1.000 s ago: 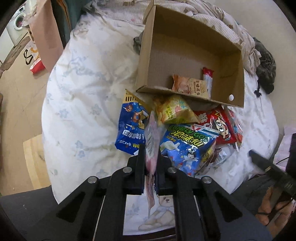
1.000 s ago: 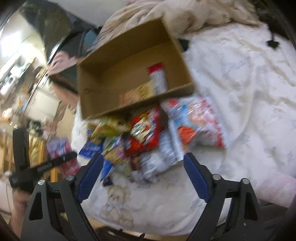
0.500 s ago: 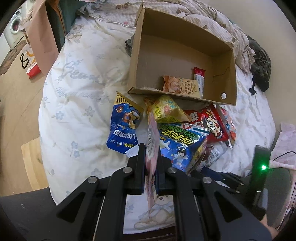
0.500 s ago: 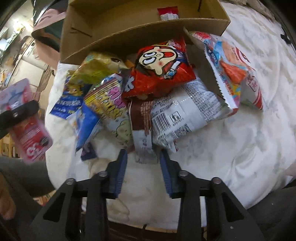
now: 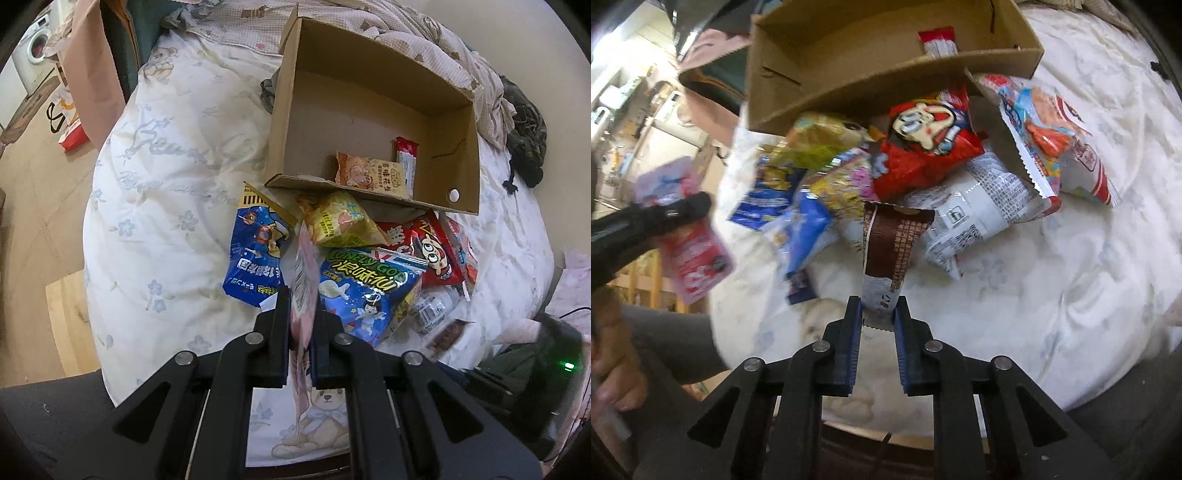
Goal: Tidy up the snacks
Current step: 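Lift the pink pouch with the left gripper while the right gripper grasps the brown chocolate bar, then carry both packets into the box and open both grippers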
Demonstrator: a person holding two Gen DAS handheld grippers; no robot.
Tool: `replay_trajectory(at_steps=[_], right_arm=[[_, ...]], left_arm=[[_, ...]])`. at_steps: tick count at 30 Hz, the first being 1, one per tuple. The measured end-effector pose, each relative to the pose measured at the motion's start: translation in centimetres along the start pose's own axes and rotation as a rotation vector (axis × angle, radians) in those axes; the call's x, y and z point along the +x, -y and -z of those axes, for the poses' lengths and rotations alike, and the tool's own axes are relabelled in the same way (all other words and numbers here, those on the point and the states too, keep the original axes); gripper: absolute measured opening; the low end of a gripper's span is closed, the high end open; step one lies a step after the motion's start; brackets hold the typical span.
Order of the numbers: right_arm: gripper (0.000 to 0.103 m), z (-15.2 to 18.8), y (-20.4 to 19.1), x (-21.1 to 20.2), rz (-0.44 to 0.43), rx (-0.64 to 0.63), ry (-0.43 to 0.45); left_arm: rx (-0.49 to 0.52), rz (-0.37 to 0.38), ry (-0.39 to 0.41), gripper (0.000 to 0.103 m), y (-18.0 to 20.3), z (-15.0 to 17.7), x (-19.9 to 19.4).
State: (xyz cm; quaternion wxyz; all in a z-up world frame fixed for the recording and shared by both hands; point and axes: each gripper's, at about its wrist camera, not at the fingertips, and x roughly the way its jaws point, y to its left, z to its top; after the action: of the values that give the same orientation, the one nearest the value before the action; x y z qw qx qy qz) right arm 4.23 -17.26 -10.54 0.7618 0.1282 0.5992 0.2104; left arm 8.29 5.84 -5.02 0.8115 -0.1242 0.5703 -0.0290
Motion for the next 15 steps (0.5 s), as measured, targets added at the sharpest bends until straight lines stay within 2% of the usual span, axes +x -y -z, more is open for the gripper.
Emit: replay_trajectory(at_steps=[8, 15], right_arm=[[0.018, -2.0, -0.7, -4.7, -0.025, -0.062, 0.117], [0.018, -7.0, 0.7, -7.1, 0.002, -0.066, 0.2]], left_arm=[[0.014, -0.034, 0.049, 0.006, 0.6, -0.6, -1.0], [0.054, -0.032, 0.104, 0.006, 2.5, -4.4, -2.7]])
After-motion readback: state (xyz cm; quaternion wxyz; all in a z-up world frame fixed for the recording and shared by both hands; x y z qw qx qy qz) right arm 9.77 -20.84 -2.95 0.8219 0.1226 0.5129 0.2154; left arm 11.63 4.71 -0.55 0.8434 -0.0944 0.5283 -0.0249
